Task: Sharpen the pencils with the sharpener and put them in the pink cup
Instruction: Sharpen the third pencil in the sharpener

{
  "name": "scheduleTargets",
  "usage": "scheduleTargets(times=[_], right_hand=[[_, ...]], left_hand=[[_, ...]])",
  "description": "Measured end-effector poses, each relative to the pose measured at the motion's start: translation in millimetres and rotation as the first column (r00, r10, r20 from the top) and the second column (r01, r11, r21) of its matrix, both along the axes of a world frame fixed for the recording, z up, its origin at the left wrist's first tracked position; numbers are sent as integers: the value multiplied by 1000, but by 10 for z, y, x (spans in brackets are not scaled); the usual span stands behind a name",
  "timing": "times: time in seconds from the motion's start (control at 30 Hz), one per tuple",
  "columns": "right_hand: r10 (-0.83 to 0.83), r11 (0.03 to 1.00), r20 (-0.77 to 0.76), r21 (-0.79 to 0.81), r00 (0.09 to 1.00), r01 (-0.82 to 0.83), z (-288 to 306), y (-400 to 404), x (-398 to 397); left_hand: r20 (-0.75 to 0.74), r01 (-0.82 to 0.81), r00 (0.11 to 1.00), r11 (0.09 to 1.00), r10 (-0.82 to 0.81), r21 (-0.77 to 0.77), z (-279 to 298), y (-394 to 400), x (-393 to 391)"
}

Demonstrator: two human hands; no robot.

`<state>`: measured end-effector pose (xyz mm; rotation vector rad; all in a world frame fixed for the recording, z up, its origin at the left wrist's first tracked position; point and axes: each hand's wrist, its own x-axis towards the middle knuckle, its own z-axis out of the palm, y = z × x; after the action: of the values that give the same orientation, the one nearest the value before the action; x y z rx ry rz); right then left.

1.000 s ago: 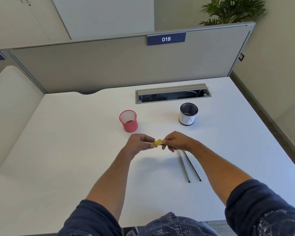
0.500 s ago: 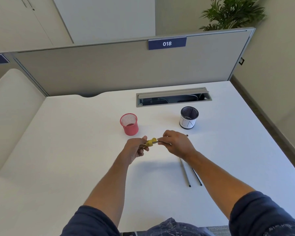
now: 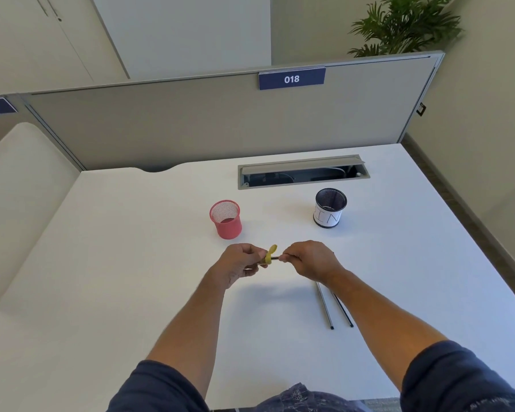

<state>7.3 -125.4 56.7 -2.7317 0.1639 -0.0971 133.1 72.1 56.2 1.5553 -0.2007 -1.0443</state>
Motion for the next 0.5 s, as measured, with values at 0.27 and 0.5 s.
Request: scheduleTargets(times=[0.27, 0.5], right_hand=[[63, 798, -388, 573, 919, 187, 69, -130, -5], [103, 825, -286, 559, 953, 79, 91, -167, -5]], left_hand=[[105, 66, 992, 995, -73, 70, 8, -44, -49], [66, 35, 997, 997, -39, 65, 26, -47, -45]])
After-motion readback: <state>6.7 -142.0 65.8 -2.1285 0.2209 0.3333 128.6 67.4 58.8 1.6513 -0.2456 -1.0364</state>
